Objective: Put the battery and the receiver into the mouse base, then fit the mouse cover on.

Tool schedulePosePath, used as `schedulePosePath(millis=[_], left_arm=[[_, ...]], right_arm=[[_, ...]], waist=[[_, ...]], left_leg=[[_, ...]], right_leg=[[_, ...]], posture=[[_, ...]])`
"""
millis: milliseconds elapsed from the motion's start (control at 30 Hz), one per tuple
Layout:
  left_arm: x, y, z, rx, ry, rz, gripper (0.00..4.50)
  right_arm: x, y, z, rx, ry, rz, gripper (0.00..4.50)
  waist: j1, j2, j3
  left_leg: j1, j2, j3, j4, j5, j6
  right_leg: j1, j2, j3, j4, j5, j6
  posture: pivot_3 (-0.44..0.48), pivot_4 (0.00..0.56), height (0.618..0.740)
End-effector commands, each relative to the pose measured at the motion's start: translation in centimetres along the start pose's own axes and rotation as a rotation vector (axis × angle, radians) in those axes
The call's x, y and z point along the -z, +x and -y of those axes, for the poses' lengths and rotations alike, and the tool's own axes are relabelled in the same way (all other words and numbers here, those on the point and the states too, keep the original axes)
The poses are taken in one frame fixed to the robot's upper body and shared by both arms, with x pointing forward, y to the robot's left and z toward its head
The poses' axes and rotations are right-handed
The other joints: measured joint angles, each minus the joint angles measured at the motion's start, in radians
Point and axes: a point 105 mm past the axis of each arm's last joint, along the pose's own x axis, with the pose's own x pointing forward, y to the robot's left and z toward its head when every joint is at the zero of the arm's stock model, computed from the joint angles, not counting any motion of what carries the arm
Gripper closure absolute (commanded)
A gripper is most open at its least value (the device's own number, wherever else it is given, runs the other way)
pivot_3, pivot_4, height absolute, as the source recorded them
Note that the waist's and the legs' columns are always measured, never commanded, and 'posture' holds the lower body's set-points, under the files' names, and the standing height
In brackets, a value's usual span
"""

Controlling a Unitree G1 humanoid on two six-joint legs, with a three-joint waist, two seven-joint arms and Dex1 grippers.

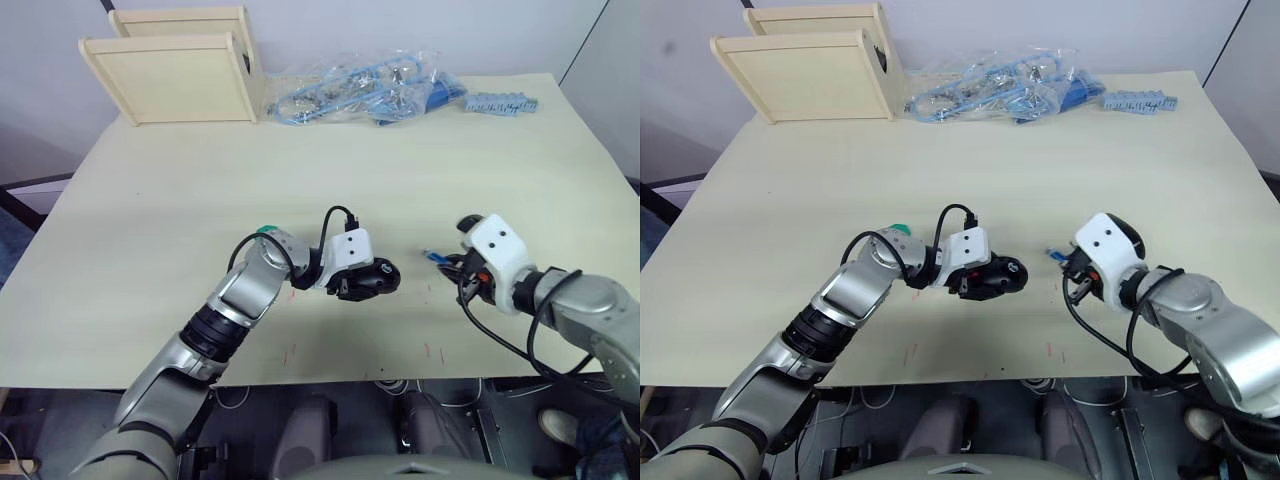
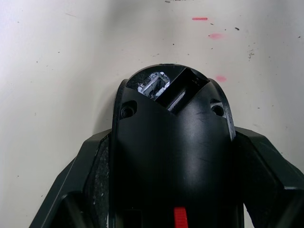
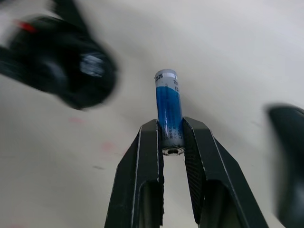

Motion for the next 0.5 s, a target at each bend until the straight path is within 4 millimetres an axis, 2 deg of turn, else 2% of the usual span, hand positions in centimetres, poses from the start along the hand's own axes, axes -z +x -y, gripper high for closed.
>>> schedulePosePath(millis=[33, 267, 500], left_arm=[[0.7, 0.7, 0.8, 0.025, -0.020, -0.027, 1.56], [0.9, 0.5, 0.9, 0.030, -0.022, -0.035, 1.56], [1.0, 0.6, 1.0, 0.035, -0.021, -0.039, 1.56]], right_arm=[[-0.5, -0.2, -0.6, -0.055, 0.001, -0.055, 4.39], [-0.6, 0.8, -0.8, -0.127, -0.003, -0.164, 4.39], [-0.3, 1.7, -0.7, -0.125, -0.010, -0.214, 4.39]], waist=[[0.002, 0.000, 0.000], [-0.001, 0.000, 0.000], [-0.003, 0.000, 0.000]], left_leg=[[-0.001, 0.000, -0.001, 0.000, 0.000, 0.000], [-0.002, -0.001, -0.006, 0.000, 0.000, 0.000], [-0.002, -0.001, -0.007, 0.000, 0.000, 0.000]], right_leg=[[0.000, -0.001, -0.002, -0.001, 0.000, 0.000], [0.000, -0.001, -0.004, 0.000, 0.000, 0.000], [0.000, -0.001, -0.005, 0.000, 0.000, 0.000]], posture=[[0.000, 0.150, 0.740], [0.000, 0.150, 0.740], [0.000, 0.150, 0.740]])
